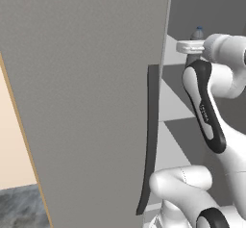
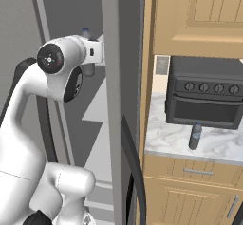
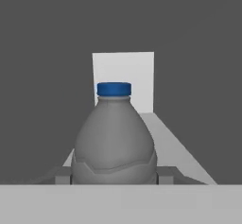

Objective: Take the bottled waters from the counter and place them in the freezer to freeze. Close the freezer door after placing the bottles.

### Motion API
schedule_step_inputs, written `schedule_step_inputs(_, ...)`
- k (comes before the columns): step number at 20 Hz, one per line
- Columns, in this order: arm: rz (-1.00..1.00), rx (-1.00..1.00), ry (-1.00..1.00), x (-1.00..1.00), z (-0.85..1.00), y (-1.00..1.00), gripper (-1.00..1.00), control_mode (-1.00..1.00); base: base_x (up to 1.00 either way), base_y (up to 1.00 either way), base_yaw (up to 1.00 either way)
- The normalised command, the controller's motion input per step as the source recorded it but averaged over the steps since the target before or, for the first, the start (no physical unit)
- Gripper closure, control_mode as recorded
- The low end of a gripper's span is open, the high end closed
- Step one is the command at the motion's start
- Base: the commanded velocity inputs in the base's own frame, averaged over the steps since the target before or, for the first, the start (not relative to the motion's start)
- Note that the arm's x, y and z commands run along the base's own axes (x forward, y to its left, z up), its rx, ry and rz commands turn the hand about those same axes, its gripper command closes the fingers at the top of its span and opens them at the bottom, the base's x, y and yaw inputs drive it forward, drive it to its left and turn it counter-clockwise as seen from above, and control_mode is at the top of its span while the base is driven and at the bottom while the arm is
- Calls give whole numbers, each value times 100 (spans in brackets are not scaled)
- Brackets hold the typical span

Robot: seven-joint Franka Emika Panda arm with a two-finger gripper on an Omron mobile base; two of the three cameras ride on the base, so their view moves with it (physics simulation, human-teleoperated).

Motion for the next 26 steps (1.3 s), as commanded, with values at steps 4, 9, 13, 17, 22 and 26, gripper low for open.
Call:
schedule_step_inputs(4, 0, 0, 3, 32, 19, 0, 100, -100, 0, 0, 0)
schedule_step_inputs(9, 2, 0, 0, 36, 4, -2, 100, -100, 0, 0, 0)
schedule_step_inputs(13, 8, -1, -1, 38, 0, 0, 100, -100, 0, 0, 0)
schedule_step_inputs(17, 8, -2, -6, 36, 0, 0, 100, -100, 0, 0, 0)
schedule_step_inputs(22, 6, -1, -3, 32, -7, 0, 100, -100, 0, 0, 0)
schedule_step_inputs(26, 4, -1, 0, 28, -24, -3, 100, -100, 0, 0, 0)
